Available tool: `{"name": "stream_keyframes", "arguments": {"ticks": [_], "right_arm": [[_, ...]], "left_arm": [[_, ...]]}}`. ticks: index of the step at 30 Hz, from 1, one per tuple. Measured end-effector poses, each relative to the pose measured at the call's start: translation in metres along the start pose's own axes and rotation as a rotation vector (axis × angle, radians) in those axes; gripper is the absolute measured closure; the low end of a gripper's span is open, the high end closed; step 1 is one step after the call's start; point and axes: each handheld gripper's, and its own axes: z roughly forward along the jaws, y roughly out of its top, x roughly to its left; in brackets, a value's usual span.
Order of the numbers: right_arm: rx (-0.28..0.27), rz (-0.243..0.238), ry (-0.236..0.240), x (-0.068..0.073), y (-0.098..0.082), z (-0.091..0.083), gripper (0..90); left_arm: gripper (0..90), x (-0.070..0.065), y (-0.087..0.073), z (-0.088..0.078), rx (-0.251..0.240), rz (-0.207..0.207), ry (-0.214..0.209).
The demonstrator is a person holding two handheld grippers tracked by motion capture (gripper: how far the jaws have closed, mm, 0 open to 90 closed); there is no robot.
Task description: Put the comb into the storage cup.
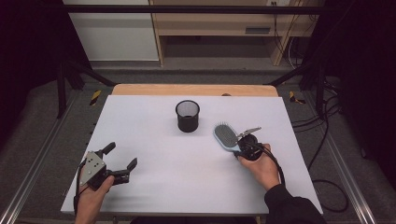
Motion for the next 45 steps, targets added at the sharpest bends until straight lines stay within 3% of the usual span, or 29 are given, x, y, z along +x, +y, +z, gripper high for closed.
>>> {"name": "stream_keyframes", "arguments": {"ticks": [5,12,17,20,23,30,34,38,45], "right_arm": [[-0.009,0.001,0.008,-0.001,-0.001,-0.001,69.7],[-0.064,0.002,0.048,-0.004,-0.004,-0.005,69.7],[-0.168,-0.016,0.068,-0.003,-0.006,-0.018,69.7],[-0.232,-0.012,0.083,-0.002,-0.008,-0.024,69.7],[-0.297,-0.002,0.103,-0.001,-0.01,-0.03,69.8],[-0.389,-0.002,0.148,0.001,-0.008,-0.042,69.8],[-0.438,0.011,0.174,0.006,-0.007,-0.045,69.8],[-0.486,-0.014,0.203,0.017,-0.005,-0.047,69.8],[-0.528,-0.057,0.237,0.032,-0.006,-0.05,69.8]], "left_arm": [[3.3,0.001,0.0,-0.001,-0.005,-0.006,-0.001],[3.3,0.0,0.001,0.0,-0.01,-0.011,-0.005],[3.3,-0.002,0.001,0.001,-0.005,-0.011,-0.014],[3.4,-0.003,0.004,0.001,-0.02,-0.049,-0.02],[3.4,-0.005,0.005,0.001,-0.022,-0.05,-0.02],[3.5,-0.017,0.01,0.002,-0.032,-0.05,-0.026],[3.6,-0.025,0.012,0.006,-0.022,-0.057,-0.052],[3.8,-0.041,0.016,0.014,-0.016,-0.131,-0.107],[4.4,-0.067,0.025,0.039,-0.002,-0.202,-0.222]]}}
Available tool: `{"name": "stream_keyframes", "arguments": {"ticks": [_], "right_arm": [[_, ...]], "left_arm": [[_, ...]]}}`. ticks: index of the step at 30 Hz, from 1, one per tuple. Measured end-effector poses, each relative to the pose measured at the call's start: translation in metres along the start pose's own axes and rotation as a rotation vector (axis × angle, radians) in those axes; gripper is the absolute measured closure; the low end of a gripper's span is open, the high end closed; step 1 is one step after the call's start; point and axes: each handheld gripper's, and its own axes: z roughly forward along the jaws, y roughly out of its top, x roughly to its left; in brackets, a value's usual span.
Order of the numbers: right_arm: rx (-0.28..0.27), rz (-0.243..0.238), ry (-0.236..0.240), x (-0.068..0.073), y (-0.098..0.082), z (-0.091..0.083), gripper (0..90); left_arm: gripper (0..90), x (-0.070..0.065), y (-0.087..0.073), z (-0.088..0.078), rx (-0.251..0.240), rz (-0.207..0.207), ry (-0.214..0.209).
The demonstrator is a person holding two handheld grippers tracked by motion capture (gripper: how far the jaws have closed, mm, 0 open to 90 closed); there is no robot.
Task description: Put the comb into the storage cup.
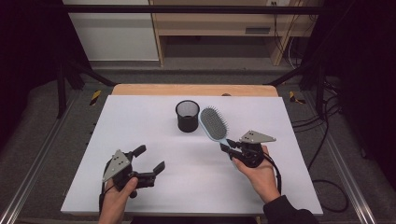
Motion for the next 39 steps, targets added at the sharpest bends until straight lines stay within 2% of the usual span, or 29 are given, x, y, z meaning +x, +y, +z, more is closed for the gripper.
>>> {"name": "stream_keyframes", "arguments": {"ticks": [3,8,9,10,11,14,15,16,19,20,21,24,26,28,34,39], "right_arm": [[-0.034,-0.008,0.022,0.003,0.002,-0.004,69.8],[-0.084,-0.014,0.037,0.007,0.009,-0.006,69.8],[-0.089,-0.016,0.04,0.009,0.009,-0.006,69.8],[-0.092,-0.02,0.043,0.01,0.01,-0.006,69.8],[-0.092,-0.02,0.043,0.01,0.01,-0.006,69.8],[-0.103,-0.038,0.051,0.015,0.012,-0.005,69.8],[-0.109,-0.043,0.055,0.016,0.012,-0.004,69.8],[-0.118,-0.045,0.058,0.018,0.013,-0.003,69.8],[-0.127,-0.054,0.057,0.02,0.016,-0.001,69.8],[-0.132,-0.055,0.055,0.021,0.019,0.003,69.8],[-0.132,-0.055,0.055,0.021,0.019,0.003,69.8],[-0.152,-0.066,0.055,0.023,0.03,0.009,69.8],[-0.165,-0.07,0.054,0.023,0.033,0.009,69.8],[-0.208,-0.079,0.046,0.022,0.044,0.008,69.8],[-0.239,-0.084,0.036,0.017,0.058,0.01,69.8],[-0.247,-0.083,0.04,0.02,0.06,0.015,69.8]], "left_arm": [[5.0,-0.006,0.004,0.017,0.015,-0.008,-0.028],[5.6,-0.011,0.024,0.043,0.009,-0.021,-0.061],[5.8,-0.011,0.024,0.043,0.009,-0.021,-0.061],[6.0,-0.012,0.033,0.052,0.018,-0.008,-0.073],[6.1,-0.012,0.033,0.052,0.018,-0.008,-0.073],[6.2,-0.017,0.046,0.062,0.024,0.027,-0.095],[6.2,-0.018,0.049,0.064,0.023,0.025,-0.103],[6.2,-0.021,0.055,0.07,0.027,0.007,-0.133],[6.2,-0.023,0.06,0.076,0.025,0.009,-0.139],[6.3,-0.023,0.067,0.081,0.031,0.025,-0.134],[6.4,-0.023,0.067,0.081,0.031,0.025,-0.134],[6.4,-0.02,0.083,0.084,0.012,0.029,-0.124],[6.4,-0.02,0.087,0.084,0.011,0.033,-0.121],[6.5,-0.018,0.095,0.083,0.005,0.052,-0.101],[6.4,-0.017,0.104,0.083,0.009,0.052,-0.098],[6.4,-0.019,0.105,0.085,0.011,0.059,-0.103]]}}
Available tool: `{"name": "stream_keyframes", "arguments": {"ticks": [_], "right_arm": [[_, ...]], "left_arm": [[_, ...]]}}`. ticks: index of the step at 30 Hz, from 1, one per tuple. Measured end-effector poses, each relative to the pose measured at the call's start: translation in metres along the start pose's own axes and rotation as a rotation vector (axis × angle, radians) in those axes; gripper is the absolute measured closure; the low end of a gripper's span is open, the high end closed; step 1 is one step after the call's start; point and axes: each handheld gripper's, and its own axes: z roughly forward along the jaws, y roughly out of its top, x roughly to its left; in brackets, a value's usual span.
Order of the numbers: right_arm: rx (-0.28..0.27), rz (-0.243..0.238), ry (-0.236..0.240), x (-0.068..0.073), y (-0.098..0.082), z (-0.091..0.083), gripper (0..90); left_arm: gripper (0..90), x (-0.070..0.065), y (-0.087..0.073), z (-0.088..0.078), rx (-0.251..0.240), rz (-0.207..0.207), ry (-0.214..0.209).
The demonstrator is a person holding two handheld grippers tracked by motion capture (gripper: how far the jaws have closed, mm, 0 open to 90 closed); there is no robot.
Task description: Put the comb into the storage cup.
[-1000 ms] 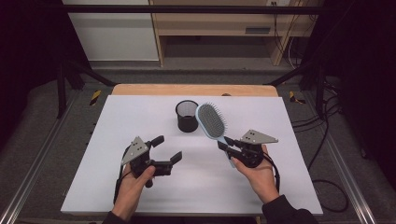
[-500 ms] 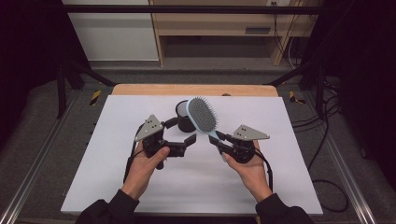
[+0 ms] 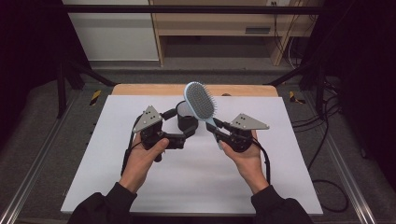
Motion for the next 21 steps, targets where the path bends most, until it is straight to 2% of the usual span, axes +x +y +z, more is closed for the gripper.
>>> {"name": "stream_keyframes", "arguments": {"ticks": [2,7,13,15,20,21], "right_arm": [[0.001,0.003,0.006,0.003,-0.002,0.001,69.8],[0.007,-0.007,0.015,0.01,-0.005,0.002,69.8],[0.017,-0.019,0.028,0.017,-0.007,0.005,69.8],[0.019,-0.022,0.03,0.019,-0.008,0.007,69.8],[0.025,-0.024,0.035,0.022,-0.01,0.009,69.8],[0.028,-0.027,0.04,0.025,-0.01,0.01,69.8]], "left_arm": [[6.4,-0.003,-0.002,0.002,0.016,0.016,-0.009],[6.3,-0.007,-0.006,0.003,0.015,0.027,-0.002],[6.3,-0.005,-0.01,0.002,0.005,-0.003,0.0],[6.3,-0.001,-0.01,0.0,-0.002,-0.021,0.001],[6.3,0.004,-0.011,0.0,-0.001,-0.032,0.01],[6.3,0.007,-0.012,0.0,-0.007,-0.046,0.013]]}}
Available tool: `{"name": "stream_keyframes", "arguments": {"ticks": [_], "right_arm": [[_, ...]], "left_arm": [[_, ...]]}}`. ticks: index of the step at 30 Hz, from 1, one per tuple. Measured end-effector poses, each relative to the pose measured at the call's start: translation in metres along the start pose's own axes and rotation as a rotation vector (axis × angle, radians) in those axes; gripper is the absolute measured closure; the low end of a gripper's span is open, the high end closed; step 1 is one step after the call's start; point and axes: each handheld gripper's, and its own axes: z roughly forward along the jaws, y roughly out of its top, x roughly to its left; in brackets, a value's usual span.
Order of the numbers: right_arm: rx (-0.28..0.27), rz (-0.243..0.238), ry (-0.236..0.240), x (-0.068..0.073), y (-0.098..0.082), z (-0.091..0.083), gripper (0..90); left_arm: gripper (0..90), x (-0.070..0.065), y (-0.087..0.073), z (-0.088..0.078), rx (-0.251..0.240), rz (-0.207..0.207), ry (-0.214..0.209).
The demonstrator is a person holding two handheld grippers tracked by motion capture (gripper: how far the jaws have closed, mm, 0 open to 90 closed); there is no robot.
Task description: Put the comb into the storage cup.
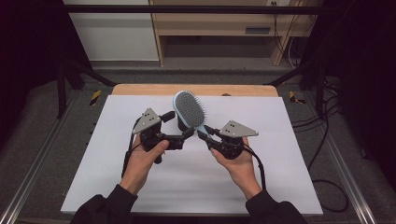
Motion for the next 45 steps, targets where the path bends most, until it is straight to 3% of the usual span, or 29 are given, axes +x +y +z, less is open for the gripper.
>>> {"name": "stream_keyframes", "arguments": {"ticks": [11,14,25,30,33,45], "right_arm": [[0.004,-0.017,0.027,0.008,-0.001,0.003,69.8],[0.006,-0.017,0.035,0.01,-0.001,0.003,69.8],[0.007,-0.026,0.04,0.012,-0.002,0.005,69.8],[0.011,-0.025,0.046,0.014,-0.003,0.005,69.8],[0.012,-0.031,0.045,0.015,-0.003,0.006,69.8],[0.007,-0.033,0.042,0.015,-0.003,0.006,69.8]], "left_arm": [[6.3,0.003,0.001,0.002,-0.018,-0.034,-0.007],[6.5,0.005,0.002,0.002,-0.037,-0.073,-0.023],[9.3,0.007,0.003,0.003,-0.053,-0.122,-0.023],[13.0,0.006,0.004,0.002,-0.062,-0.118,-0.022],[19.7,0.006,0.003,0.002,-0.056,-0.115,-0.012],[29.8,0.009,0.005,0.0,-0.066,-0.159,-0.004]]}}
